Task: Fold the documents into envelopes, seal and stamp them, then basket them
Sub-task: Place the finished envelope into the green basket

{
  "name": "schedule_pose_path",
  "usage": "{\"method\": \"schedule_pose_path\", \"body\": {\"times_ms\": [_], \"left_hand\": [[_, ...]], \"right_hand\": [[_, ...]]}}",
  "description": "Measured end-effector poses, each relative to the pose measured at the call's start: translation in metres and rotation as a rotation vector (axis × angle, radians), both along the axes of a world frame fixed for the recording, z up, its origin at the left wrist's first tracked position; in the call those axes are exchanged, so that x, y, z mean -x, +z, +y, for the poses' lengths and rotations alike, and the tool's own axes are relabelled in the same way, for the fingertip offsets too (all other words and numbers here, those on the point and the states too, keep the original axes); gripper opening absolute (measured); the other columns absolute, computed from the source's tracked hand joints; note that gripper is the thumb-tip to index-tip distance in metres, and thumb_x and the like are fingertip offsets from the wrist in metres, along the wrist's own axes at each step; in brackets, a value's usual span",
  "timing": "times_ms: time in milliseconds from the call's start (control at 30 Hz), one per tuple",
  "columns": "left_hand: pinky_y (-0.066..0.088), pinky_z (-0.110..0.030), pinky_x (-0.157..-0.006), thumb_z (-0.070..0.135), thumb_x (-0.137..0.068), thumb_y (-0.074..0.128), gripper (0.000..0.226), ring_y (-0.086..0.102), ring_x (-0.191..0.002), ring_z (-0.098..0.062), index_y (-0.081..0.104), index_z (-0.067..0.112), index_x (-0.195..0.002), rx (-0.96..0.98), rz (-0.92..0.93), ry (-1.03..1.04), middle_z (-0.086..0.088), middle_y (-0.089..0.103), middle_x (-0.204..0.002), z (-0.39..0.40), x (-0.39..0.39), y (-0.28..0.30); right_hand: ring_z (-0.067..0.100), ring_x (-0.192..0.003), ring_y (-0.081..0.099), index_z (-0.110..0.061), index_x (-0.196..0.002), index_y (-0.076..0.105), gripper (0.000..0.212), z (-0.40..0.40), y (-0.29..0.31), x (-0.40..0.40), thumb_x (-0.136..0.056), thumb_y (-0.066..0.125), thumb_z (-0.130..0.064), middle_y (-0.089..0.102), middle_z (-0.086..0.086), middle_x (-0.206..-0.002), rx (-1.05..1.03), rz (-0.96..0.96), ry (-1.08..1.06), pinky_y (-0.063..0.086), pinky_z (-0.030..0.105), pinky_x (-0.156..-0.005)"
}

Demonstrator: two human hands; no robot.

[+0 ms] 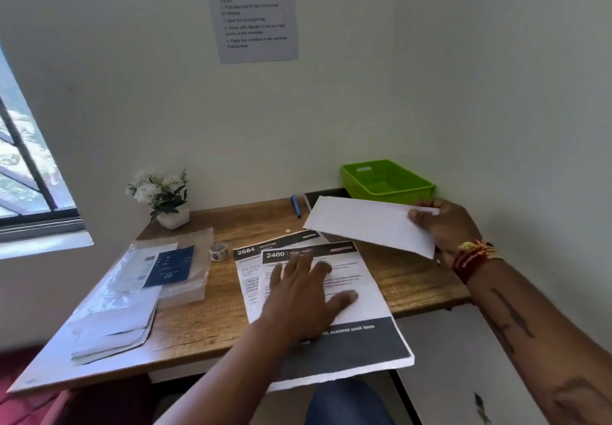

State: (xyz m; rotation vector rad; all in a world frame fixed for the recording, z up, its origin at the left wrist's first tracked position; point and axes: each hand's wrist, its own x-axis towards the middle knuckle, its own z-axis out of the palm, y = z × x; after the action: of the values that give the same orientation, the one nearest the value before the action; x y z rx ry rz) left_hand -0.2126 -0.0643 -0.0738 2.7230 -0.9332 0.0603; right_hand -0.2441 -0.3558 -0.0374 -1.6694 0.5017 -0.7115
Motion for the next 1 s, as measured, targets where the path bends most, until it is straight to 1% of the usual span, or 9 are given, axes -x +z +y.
{"method": "schedule_pose_path", "body": {"times_ms": [133,300,400,467,600,667,767,900,1000], "left_hand": [[-0.005,-0.056,-0.126,0.090,-0.088,0.022,0.090,-0.007,-0.160,-0.023,0.009,0.042,-0.163,-0.150,0.159,0.057,0.003,-0.004,-0.174,0.006,-0.026,-0.002],[-0.004,-0.058,-0.126,0.087,-0.090,0.021,0.089,-0.009,-0.159,-0.026,0.002,0.041,-0.164,-0.206,0.188,0.105,0.001,-0.010,-0.173,0.009,-0.068,0.004],[-0.005,-0.057,-0.126,0.087,-0.089,0.019,0.090,-0.010,-0.159,-0.026,0.000,0.041,-0.164,-0.216,0.183,0.115,0.001,-0.011,-0.173,0.008,-0.088,0.002],[-0.007,-0.057,-0.126,0.088,-0.089,0.015,0.089,-0.013,-0.159,-0.025,-0.002,0.043,-0.163,-0.217,0.164,0.118,0.002,-0.013,-0.173,0.006,-0.095,-0.004],[-0.009,-0.056,-0.126,0.087,-0.089,0.011,0.087,-0.015,-0.158,-0.023,-0.004,0.044,-0.162,-0.221,0.128,0.114,0.003,-0.014,-0.172,0.006,-0.099,-0.013],[-0.009,-0.056,-0.126,0.087,-0.089,0.010,0.087,-0.015,-0.158,-0.023,-0.005,0.044,-0.162,-0.225,0.126,0.111,0.003,-0.015,-0.172,0.007,-0.100,-0.013],[-0.009,-0.057,-0.125,0.088,-0.089,0.010,0.087,-0.015,-0.158,-0.024,-0.005,0.044,-0.163,-0.228,0.128,0.105,0.002,-0.015,-0.172,0.006,-0.100,-0.014],[-0.008,-0.057,-0.125,0.088,-0.089,0.010,0.087,-0.015,-0.158,-0.024,-0.005,0.044,-0.162,-0.222,0.127,0.101,0.002,-0.015,-0.172,0.007,-0.101,-0.014],[-0.008,-0.058,-0.125,0.088,-0.089,0.010,0.087,-0.015,-0.158,-0.024,-0.006,0.043,-0.162,-0.229,0.123,0.101,0.002,-0.015,-0.172,0.007,-0.101,-0.015]], "right_hand": [[0.031,-0.094,0.065,-0.018,-0.104,0.070,0.022,-0.021,0.014,-0.027,-0.089,0.065,-0.003,0.067,0.016,-0.116,-0.083,-0.082,-0.075,0.059,0.046,-0.079],[0.031,-0.100,0.063,-0.022,-0.114,0.066,0.048,-0.041,0.031,-0.066,-0.085,0.053,0.013,0.059,0.014,-0.121,-0.334,-0.168,-0.110,0.059,0.055,-0.085],[0.028,-0.093,0.063,-0.023,-0.108,0.068,0.044,-0.044,0.033,-0.087,-0.084,0.053,0.011,0.060,0.011,-0.118,-0.190,-0.093,-0.206,0.062,0.052,-0.078],[0.030,-0.101,0.063,-0.021,-0.105,0.068,0.040,-0.045,0.033,-0.104,-0.086,0.051,0.009,0.059,0.009,-0.117,-0.137,-0.065,-0.242,0.062,0.048,-0.077],[0.037,-0.122,0.059,-0.004,-0.121,0.068,0.030,-0.050,0.032,-0.134,-0.094,0.055,-0.006,0.062,0.018,-0.131,0.011,0.029,-0.203,0.053,0.044,-0.100],[0.032,-0.121,0.061,-0.003,-0.127,0.065,0.033,-0.045,0.034,-0.140,-0.102,0.051,-0.018,0.064,0.015,-0.131,0.285,0.183,-0.197,0.049,0.033,-0.099],[0.034,-0.114,0.064,-0.003,-0.123,0.066,0.031,-0.039,0.044,-0.146,-0.102,0.052,-0.021,0.068,0.016,-0.124,0.520,0.287,-0.153,0.049,0.035,-0.093],[0.039,-0.113,0.064,-0.001,-0.124,0.063,0.034,-0.029,0.055,-0.143,-0.100,0.057,-0.024,0.067,0.020,-0.123,0.592,0.348,-0.068,0.048,0.038,-0.092],[0.040,-0.122,0.058,0.007,-0.128,0.060,0.034,-0.029,0.060,-0.143,-0.101,0.049,-0.010,0.061,0.027,-0.130,0.520,0.403,-0.068,0.046,0.039,-0.097]]}}
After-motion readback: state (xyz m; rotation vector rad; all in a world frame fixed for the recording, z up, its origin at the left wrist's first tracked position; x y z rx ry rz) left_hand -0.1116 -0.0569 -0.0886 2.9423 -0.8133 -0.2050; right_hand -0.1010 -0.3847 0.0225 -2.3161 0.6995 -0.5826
